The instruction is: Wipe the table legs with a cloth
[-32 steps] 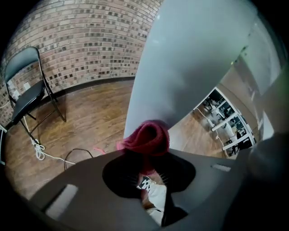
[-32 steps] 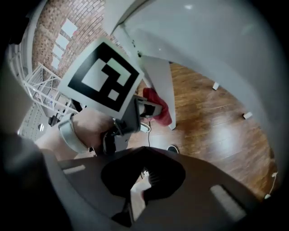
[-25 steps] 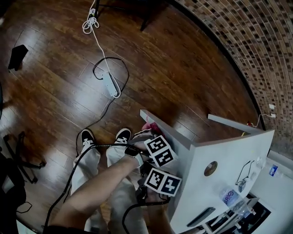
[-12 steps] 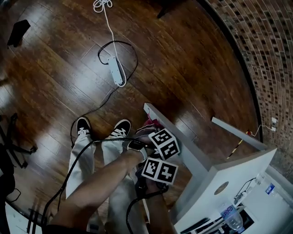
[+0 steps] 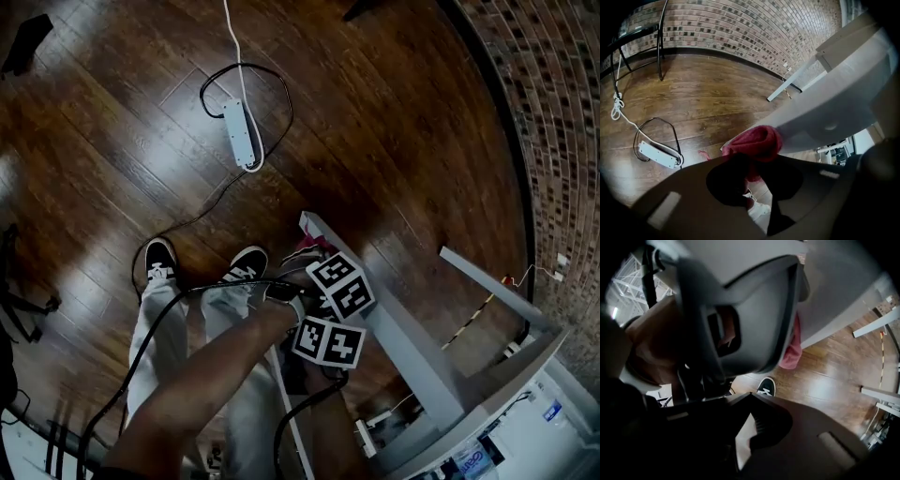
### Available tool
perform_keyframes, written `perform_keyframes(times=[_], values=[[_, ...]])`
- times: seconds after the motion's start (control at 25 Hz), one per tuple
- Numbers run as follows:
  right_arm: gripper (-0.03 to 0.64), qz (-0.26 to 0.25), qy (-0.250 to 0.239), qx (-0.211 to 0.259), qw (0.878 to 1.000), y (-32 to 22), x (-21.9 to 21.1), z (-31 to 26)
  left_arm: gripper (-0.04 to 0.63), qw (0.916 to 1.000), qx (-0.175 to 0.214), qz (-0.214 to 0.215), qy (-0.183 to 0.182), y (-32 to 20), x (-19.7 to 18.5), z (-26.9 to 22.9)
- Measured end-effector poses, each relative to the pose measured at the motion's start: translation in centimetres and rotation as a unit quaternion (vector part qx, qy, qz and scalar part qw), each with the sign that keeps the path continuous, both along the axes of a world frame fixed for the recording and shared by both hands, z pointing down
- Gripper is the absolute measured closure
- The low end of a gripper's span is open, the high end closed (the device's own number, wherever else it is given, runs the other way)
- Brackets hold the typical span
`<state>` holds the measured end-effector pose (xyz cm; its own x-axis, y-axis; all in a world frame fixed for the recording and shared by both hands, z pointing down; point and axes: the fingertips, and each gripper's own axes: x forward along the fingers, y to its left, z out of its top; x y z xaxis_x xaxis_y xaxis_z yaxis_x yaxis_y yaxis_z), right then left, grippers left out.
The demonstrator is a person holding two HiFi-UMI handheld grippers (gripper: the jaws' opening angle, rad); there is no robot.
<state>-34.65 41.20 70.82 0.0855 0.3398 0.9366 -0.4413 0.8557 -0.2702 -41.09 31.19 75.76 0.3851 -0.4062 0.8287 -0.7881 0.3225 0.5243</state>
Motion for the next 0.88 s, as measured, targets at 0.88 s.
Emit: perform_keyframes(times=[0.88], values=[[0.624, -0.014, 0.008, -0.003, 1.0, 0.5, 2.4, 19.7, 0.525, 0.9991, -0.011, 0.028, 0.028, 1.0, 3.5, 19.9]])
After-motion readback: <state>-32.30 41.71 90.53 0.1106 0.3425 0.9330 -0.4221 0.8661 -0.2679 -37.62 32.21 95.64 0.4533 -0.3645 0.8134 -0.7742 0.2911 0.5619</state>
